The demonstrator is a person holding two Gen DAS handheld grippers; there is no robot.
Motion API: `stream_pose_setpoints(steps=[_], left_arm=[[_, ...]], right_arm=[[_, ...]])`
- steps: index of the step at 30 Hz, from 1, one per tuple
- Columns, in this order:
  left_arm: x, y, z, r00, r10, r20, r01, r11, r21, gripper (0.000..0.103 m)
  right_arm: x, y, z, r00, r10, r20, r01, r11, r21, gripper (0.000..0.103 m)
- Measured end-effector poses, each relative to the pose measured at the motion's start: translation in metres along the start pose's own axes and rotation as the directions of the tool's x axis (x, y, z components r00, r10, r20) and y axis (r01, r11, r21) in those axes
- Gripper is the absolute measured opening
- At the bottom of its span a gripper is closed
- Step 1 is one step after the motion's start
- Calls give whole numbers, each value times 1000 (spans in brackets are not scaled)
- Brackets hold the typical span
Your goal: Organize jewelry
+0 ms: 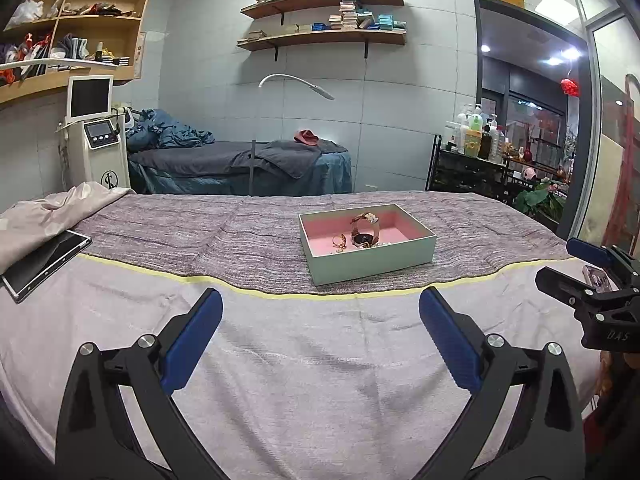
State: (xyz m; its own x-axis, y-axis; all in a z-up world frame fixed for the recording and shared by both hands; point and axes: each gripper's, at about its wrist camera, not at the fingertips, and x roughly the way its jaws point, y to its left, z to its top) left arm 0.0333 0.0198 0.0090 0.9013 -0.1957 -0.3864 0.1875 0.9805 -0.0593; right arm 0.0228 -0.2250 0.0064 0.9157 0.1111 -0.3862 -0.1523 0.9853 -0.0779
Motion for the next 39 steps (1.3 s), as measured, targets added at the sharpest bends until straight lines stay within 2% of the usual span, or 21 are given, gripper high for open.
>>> stream_pose_setpoints(steps=[10,19,26,39], left_arm=[[-2,-6,1,1000,-1,12,1,1000,14,97],[-2,-10,0,1000,25,10,-26,1000,12,97],[-3,-15,3,999,24,27,-25,1000,8,97],[-4,-20,7,999,32,36,-33,999,33,97]], right_arm=[[0,1,-1,1000,1,3,-1,1000,3,96],[0,1,0,1000,17,1,-17,1000,-2,96],[-5,-1,4,1000,-5,18,6,999,-37,96],[-7,-7,5,999,-3,32,4,1000,-18,96]])
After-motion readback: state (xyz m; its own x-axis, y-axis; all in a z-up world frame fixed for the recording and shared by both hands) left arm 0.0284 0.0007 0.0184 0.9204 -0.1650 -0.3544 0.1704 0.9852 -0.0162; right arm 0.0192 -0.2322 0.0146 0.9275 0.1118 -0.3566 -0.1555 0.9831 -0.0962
